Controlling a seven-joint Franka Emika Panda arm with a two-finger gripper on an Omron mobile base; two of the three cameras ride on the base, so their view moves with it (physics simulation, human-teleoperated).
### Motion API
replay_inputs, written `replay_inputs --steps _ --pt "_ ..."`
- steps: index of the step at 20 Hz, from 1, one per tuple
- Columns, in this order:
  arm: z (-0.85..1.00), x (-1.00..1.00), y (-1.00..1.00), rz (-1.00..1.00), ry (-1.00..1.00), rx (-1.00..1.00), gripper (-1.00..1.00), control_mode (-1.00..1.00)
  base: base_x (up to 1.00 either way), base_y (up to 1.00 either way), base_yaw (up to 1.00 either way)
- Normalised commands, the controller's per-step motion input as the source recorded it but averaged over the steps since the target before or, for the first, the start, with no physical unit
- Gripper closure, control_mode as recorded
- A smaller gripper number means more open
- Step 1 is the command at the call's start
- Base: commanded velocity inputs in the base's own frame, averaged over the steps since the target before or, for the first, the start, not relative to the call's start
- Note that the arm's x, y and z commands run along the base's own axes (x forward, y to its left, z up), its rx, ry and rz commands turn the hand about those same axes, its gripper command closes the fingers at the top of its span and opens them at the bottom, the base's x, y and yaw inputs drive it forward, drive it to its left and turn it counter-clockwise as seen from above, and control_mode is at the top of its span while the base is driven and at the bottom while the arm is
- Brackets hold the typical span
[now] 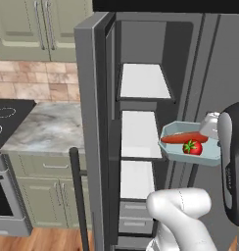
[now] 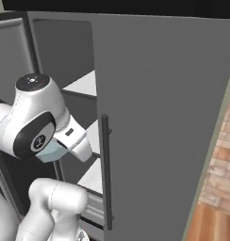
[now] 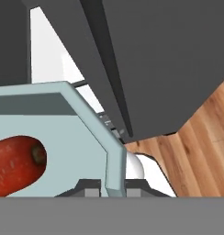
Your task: Take the tomato and carrot out of the freezer and place them in the tupperware container on the counter. Then put the tupperware containing the vegetables back in the freezer.
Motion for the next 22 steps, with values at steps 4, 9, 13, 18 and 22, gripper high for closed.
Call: replay_inputs --steps 4,9,13,18,22 --pt "0.00 0.00 0.00 0.00 0.00 0.00 1.00 1.00 0.51 0.02 0.00" --pt "0.00 0.00 0.00 0.00 0.00 0.00 1.00 1.00 0.75 0.04 0.00" --pt "0.00 0.00 0.00 0.00 0.00 0.00 1.00 1.00 0.93 0.02 -0.01" --pt "0.00 0.00 0.00 0.00 0.00 0.00 1.00 1.00 0.55 0.21 0.00" --pt "0.00 0.00 0.00 0.00 0.00 0.00 1.00 1.00 0.47 0.46 0.00"
